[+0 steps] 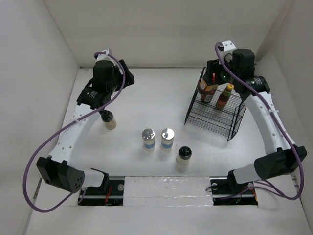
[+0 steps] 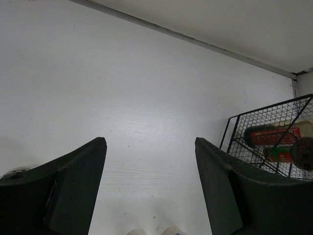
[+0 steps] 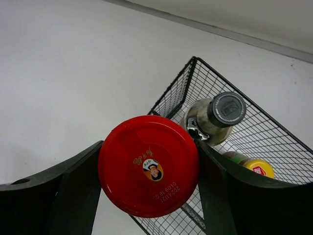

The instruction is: Organize the condiment bottles

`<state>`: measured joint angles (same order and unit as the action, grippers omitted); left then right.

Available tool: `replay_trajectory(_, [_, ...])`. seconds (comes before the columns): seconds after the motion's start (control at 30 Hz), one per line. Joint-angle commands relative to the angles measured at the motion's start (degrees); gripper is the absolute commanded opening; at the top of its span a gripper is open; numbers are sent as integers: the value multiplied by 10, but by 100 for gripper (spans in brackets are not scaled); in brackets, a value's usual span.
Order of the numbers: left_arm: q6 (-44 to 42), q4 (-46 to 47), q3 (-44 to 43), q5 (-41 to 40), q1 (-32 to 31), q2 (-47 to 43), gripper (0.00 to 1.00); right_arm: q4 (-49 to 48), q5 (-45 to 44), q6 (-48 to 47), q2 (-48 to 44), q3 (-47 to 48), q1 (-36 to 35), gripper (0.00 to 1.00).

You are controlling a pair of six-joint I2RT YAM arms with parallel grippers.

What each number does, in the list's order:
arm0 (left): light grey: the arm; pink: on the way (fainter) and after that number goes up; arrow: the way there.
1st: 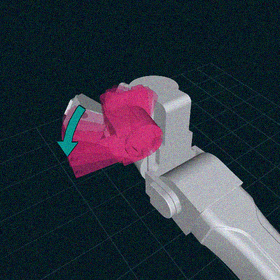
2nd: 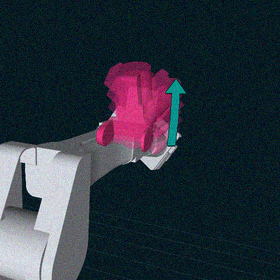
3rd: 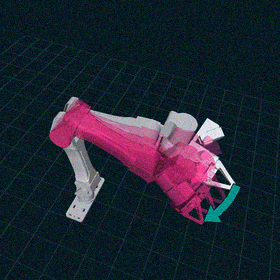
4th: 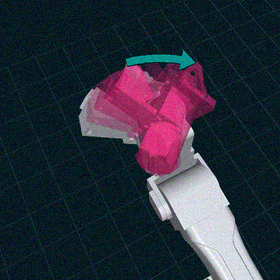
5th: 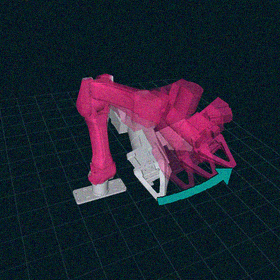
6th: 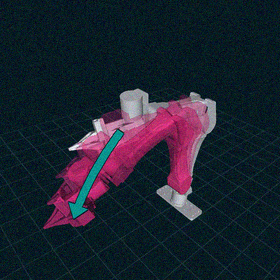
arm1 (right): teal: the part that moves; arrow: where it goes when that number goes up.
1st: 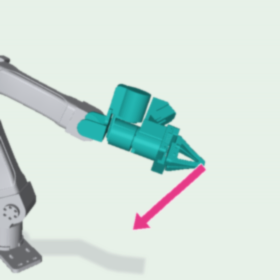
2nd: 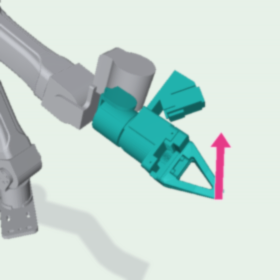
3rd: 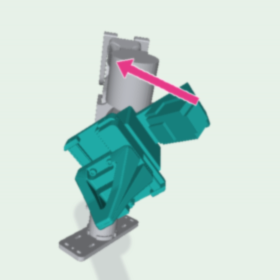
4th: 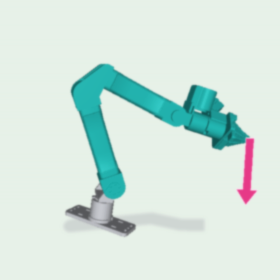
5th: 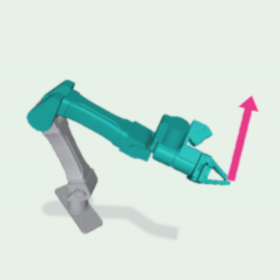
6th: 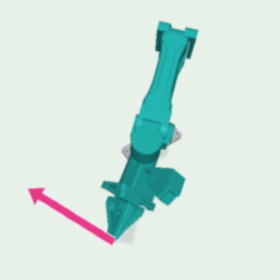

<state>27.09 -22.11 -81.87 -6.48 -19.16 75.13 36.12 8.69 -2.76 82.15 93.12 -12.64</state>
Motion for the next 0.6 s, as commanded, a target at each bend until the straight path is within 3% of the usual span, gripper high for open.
replay_trajectory(0.0, [3, 18, -4, 7, -3, -3, 68, -72, 18, 5, -23, 3, 11, 36])
replay_trajectory(0.57, [9, 34, 1, 23, -3, 8, 68, -155, -70, 5, -30, -161, -8, 37])
